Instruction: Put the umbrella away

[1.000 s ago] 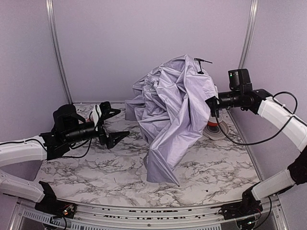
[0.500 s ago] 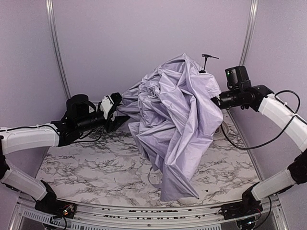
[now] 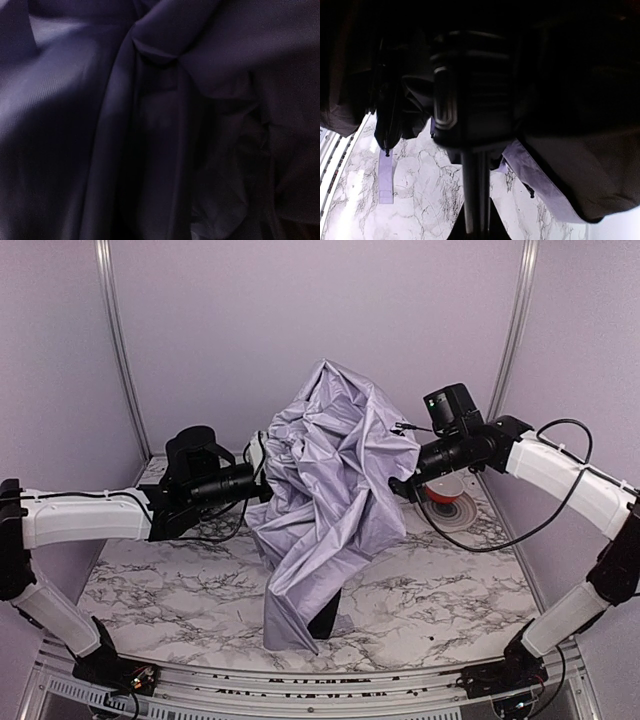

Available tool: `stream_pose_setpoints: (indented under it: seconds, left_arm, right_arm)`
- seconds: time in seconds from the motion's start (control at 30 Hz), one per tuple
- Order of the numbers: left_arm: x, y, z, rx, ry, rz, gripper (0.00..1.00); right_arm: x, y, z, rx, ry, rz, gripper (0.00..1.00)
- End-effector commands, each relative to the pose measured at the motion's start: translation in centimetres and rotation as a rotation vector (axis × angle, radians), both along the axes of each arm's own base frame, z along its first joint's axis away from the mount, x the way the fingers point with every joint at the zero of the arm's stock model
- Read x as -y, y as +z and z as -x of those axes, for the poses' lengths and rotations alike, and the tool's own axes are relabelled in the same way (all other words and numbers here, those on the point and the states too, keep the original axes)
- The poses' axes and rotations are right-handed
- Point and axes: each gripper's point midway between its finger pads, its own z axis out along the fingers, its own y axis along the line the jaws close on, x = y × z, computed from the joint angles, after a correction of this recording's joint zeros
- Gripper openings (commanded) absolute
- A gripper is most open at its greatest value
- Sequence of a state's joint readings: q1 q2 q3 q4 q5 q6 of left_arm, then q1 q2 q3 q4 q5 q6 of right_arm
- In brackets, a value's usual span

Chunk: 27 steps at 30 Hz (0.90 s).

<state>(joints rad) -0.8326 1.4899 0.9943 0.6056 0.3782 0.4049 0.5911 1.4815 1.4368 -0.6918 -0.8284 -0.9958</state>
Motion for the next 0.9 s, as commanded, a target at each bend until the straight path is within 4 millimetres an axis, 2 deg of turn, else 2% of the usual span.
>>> stream_pose_setpoints:
  seconds: [0.0,0.07,0.13,0.23,0.27,0.33,0.43,0.53,0.7,0.77,0.8,0.87]
  left_arm:
    - [3.8,3.4,5.7,0.044,-0.252,0.111,0.00]
    - [4.1,3.5,6.3,0.020,-0.296,0.146,0.00]
    - [4.0,2.9,6.0,-0.011,-0.283,0.165,0.00]
    - [2.8,1.6,4.0,-0.081,-0.209,0.192,0.00]
    - [2.0,1.1,3.0,-0.120,-0.183,0.204,0.05]
    - [0.3,0.6,0.8,-0.190,-0.124,0.235,0.24]
    - [-2.8,-0.5,-2.7,-0.242,0.030,0.263,0.58]
    - [-6.0,-2.3,-5.4,-0.222,0.230,0.224,0.78]
    - [-11.5,-5.7,-8.9,-0.215,0.528,0.100,0.96]
    - [-13.0,-5.6,-9.2,-0.199,0.582,0.089,0.99]
    - [-13.5,-6.6,-9.0,-0.206,0.598,0.066,0.99]
    - [-14.2,-7.0,-8.5,-0.190,0.613,0.041,0.99]
  right_arm:
    - [-2.0,2.0,-1.2,0.048,-0.067,-0.041,0.00]
    - [-1.8,2.2,-1.7,0.063,-0.099,-0.050,0.00]
    - [-1.6,2.8,-2.3,0.101,-0.142,-0.078,0.00]
    - [-0.6,3.6,-3.4,0.163,-0.235,-0.112,0.00]
    - [-0.1,4.1,-3.6,0.169,-0.255,-0.132,0.00]
    - [0.9,4.7,-4.1,0.154,-0.278,-0.174,0.00]
    - [2.4,5.7,-5.3,0.135,-0.330,-0.222,0.00]
    - [3.7,6.2,-7.1,0.143,-0.430,-0.222,0.00]
    - [5.1,6.9,-8.9,0.183,-0.557,-0.213,0.00]
    - [5.5,7.6,-9.4,0.191,-0.579,-0.224,0.00]
    - [5.6,8.1,-9.5,0.196,-0.587,-0.229,0.00]
    - [5.9,9.0,-10.1,0.207,-0.614,-0.235,0.00]
